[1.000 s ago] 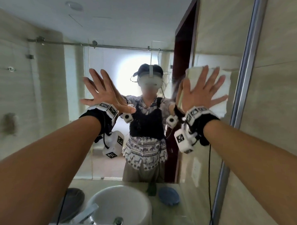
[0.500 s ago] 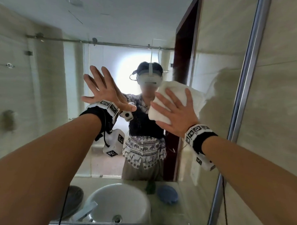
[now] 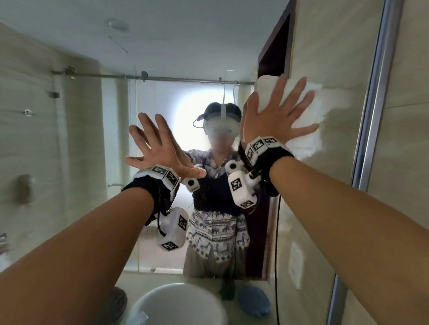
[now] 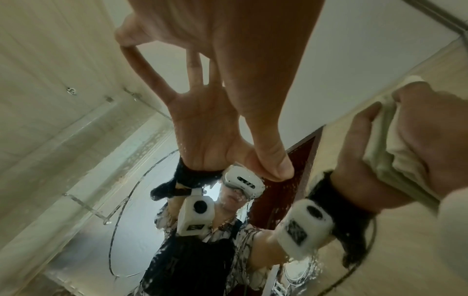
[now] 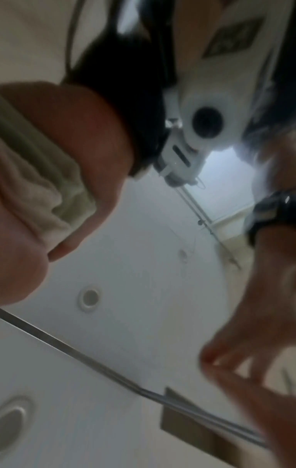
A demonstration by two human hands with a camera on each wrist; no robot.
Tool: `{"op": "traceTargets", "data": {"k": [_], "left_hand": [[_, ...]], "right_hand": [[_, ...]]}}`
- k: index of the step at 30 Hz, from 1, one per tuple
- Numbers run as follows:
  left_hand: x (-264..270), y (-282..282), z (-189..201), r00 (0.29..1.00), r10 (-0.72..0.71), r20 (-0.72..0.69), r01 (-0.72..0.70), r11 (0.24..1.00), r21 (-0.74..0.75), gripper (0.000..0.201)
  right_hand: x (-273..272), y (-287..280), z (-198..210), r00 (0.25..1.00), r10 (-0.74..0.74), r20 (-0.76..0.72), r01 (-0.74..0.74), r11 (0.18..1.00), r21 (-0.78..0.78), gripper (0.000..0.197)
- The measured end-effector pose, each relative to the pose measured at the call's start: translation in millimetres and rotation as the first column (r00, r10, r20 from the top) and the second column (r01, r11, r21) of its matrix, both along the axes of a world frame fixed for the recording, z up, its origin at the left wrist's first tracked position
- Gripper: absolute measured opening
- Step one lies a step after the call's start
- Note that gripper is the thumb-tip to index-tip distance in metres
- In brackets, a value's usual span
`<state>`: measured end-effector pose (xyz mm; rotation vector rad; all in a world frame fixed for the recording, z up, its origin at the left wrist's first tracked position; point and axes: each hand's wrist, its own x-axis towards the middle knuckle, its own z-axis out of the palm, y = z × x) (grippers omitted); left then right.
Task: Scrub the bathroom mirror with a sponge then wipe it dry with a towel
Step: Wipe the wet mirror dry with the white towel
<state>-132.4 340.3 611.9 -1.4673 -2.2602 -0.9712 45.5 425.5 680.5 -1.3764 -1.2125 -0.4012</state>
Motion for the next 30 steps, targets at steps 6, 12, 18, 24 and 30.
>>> {"op": "traceTargets", "data": {"k": [6,12,18,24,30], "left_hand": [[2.6,-4.1,0.8,1.000,-0.024,0.014,0.024,0.999,0.027,0.170],[1.6,-5.3,3.3,1.000,0.006,0.028,-0.005,1.000,-0.006,0.168],[1.0,-4.7,0.9,1.000,0.014,0.011,-0.015,1.000,0.007,0.168],[3.6,-6.0,2.2,1.000,0.013,0.011,-0.012,1.000,-0.011,0.169],[-2.4,-25.2,7.4,0.999,-0.036,0.029,0.034,0.997,0.064,0.127]], "right_hand": [[1.9,-1.0,-46.8,0.848,0.005,0.529,-0.089,0.987,0.133,0.068],[40.1,7.0,-87.4,0.260,-0.027,0.965,-0.238,0.967,0.091,0.069],[67.8,10.5,-81.0,0.308,0.012,0.951,-0.246,0.967,0.067,0.077],[-8.3,-12.1,-44.2,0.891,0.168,0.422,-0.165,0.985,-0.045,0.074],[-20.2,-39.9,-24.3,0.825,0.423,0.375,-0.313,0.894,-0.321,0.071]]}}
